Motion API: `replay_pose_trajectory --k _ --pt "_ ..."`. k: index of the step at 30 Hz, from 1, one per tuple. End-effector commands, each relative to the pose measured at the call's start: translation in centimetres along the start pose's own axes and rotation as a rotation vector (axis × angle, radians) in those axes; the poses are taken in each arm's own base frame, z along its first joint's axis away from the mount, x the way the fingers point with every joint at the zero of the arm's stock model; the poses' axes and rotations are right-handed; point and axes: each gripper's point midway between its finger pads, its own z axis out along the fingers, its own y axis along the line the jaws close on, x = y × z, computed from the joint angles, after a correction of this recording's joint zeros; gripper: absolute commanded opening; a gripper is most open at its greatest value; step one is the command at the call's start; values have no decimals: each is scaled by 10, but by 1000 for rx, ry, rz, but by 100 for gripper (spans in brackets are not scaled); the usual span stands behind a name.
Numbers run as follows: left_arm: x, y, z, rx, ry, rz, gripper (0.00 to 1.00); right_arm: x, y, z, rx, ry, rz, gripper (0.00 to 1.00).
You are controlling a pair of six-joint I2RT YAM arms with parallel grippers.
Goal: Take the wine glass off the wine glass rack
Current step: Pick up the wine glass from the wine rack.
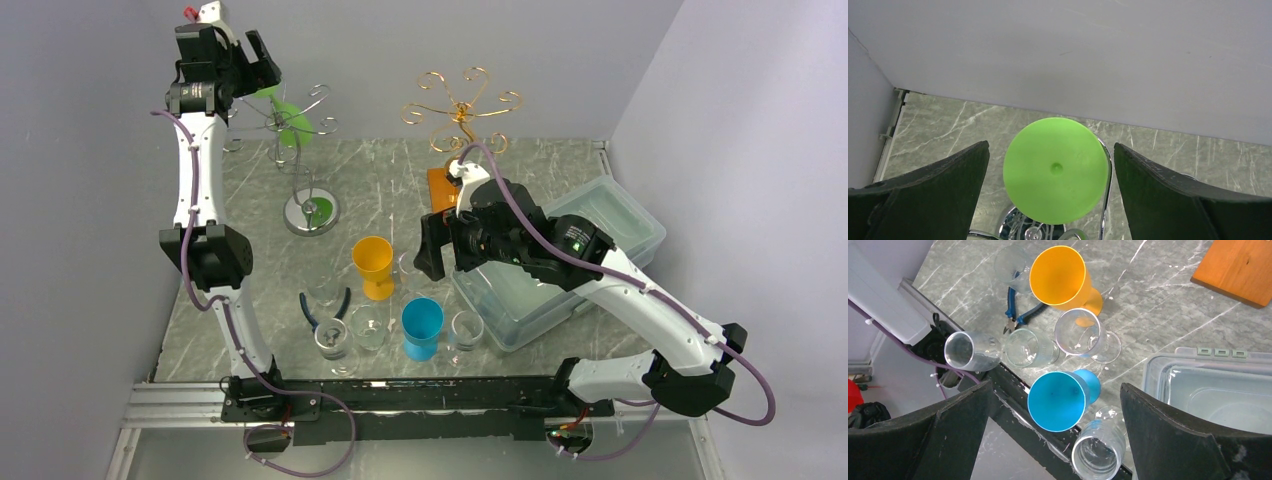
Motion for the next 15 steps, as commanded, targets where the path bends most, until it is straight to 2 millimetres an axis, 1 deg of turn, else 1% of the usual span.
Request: replay_pose_trajectory --k 1,7,15 --pt "-12 -5 0 28 -39 -12 99 -11 5 -4 -27 -48 10 100" --pt "-5 -3 2 19 -18 -25 99 -11 5 -4 -29 -49 15 100" --pt "1 -4 5 23 0 -42 93 -12 4 -4 -28 -55 16 100"
